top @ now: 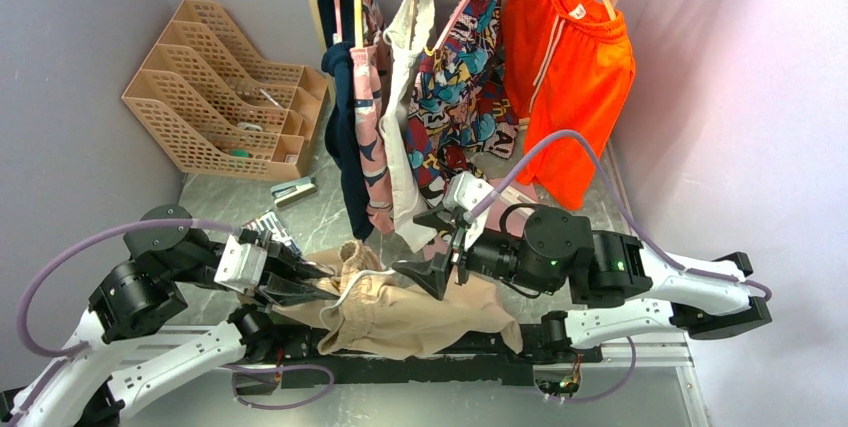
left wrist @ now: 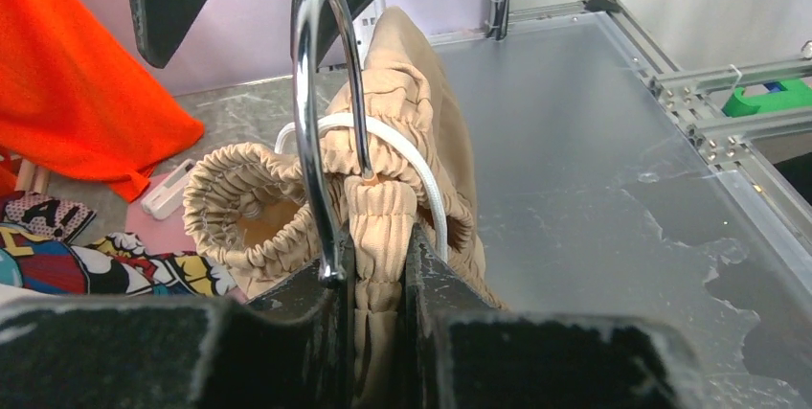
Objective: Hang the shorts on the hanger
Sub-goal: Adjust the shorts on the hanger.
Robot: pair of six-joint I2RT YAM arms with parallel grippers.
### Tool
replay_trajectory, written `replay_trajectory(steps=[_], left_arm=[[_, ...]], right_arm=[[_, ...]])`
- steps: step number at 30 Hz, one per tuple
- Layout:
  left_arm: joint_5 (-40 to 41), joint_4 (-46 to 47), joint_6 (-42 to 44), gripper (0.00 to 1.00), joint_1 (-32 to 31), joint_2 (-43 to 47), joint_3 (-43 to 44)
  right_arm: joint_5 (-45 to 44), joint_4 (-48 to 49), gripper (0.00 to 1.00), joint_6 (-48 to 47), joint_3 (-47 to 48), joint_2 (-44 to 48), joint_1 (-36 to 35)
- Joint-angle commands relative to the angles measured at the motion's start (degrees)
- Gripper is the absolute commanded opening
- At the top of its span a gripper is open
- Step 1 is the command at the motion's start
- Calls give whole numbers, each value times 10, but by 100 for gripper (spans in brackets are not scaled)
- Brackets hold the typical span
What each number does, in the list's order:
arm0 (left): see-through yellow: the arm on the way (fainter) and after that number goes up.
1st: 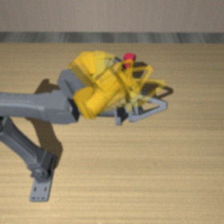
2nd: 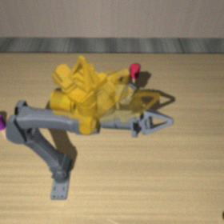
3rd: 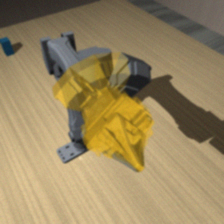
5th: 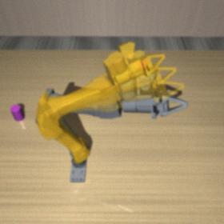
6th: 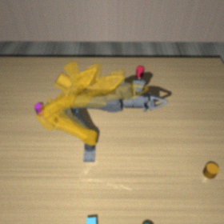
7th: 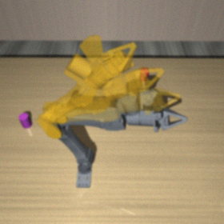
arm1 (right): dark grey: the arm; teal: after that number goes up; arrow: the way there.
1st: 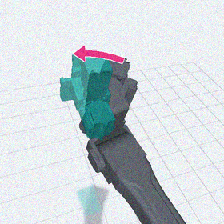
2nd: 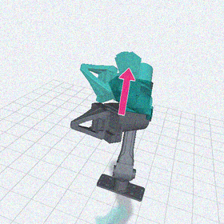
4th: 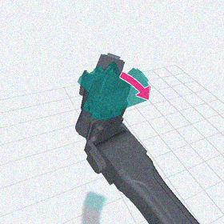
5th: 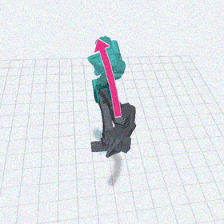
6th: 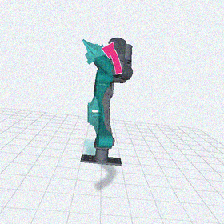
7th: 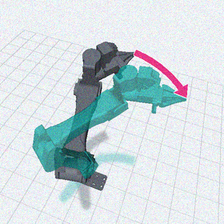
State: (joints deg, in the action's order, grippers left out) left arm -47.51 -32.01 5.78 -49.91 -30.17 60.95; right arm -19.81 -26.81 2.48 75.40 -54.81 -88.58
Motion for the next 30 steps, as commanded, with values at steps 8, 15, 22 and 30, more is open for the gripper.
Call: replay_trajectory(steps=[8, 15, 22, 30], left_arm=[[-19, 80, -20, 7, 3, 53, -22], [-10, 111, 0, 7, 3, 40, -30], [-13, 200, 23, 7, 3, 20, -46], [-24, 172, 27, 7, 3, -2, -31]], right_arm=[[133, 28, 76, -7, -33, -28, -2], [195, 92, 75, 4, -36, -54, -2], [193, 185, 61, 21, -57, -81, -2], [104, 226, 10, 4, -81, -13, -2]])
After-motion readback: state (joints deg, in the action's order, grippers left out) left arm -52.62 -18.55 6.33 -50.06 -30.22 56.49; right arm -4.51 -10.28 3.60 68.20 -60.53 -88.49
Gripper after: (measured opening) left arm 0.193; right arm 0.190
